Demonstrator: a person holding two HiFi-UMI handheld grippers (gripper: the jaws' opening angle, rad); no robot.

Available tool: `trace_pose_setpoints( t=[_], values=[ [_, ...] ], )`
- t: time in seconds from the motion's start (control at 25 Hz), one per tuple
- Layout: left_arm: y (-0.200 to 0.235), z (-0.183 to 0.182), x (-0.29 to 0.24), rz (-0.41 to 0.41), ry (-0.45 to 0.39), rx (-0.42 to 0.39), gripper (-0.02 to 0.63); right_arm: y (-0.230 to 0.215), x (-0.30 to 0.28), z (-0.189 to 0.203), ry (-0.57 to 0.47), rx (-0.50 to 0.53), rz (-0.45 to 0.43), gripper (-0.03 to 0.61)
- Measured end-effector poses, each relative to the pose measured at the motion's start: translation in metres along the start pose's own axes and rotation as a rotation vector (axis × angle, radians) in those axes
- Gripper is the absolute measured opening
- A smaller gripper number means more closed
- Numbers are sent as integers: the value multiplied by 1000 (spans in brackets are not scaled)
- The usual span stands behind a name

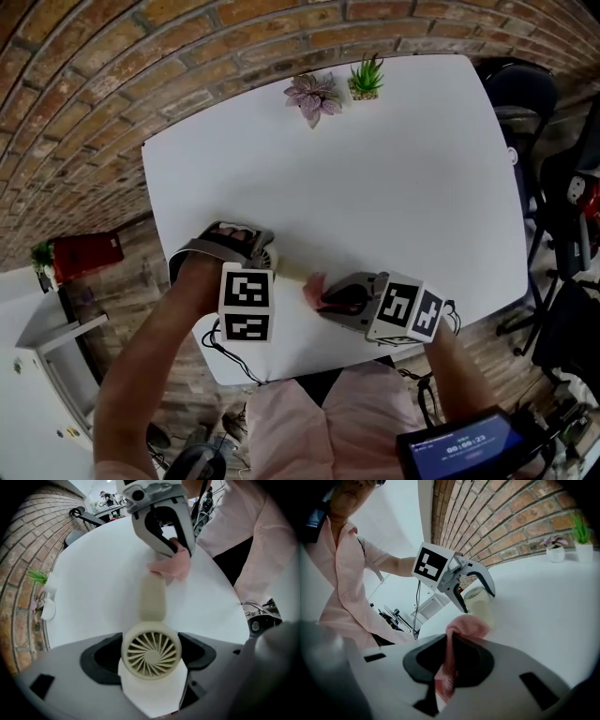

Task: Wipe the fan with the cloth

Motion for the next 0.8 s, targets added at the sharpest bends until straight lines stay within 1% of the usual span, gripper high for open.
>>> trace_pose_setpoints(
  t=[0.16, 0.32, 0.4, 0.48, 0.52, 0.56, 0.64, 0.72, 0.76, 0.8],
  values=[
    [1, 6, 4, -49, -48, 66, 376, 7, 4, -6, -55, -10, 40, 37],
    [-10, 5, 18, -75, -125, 150, 378, 15, 13, -15, -92, -10, 81, 37],
    [-11, 7, 32, -134, -160, 193, 379, 17, 20, -22, -122, -4, 113, 38],
    [-6, 10, 55, -242, -226, 261, 380, 19, 26, -34, -173, 4, 152, 38],
    [-2, 9, 70, -311, -288, 316, 380, 21, 30, -42, -208, 8, 173, 38],
    [1, 8, 88, -387, -371, 384, 380, 22, 35, -52, -250, 12, 195, 38],
    [5, 3, 129, -541, -578, 537, 379, 27, 44, -78, -353, 18, 251, 38],
    [6, -2, 174, -698, -789, 661, 369, 31, 56, -110, -461, 28, 335, 38],
    [5, -3, 196, -782, -879, 715, 341, 33, 62, -126, -507, 40, 385, 40],
    [3, -1, 218, -871, -952, 776, 305, 36, 67, -142, -546, 58, 432, 40]
  ],
)
Point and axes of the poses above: the fingertips, and each gripper's own axes: x backward along the fingers, y to its left, z out of its underside, the point moved 5 cm from there along x, backward along the fingers, and after that the axes turned 11 degrees about -y, right-handed, at the moved point
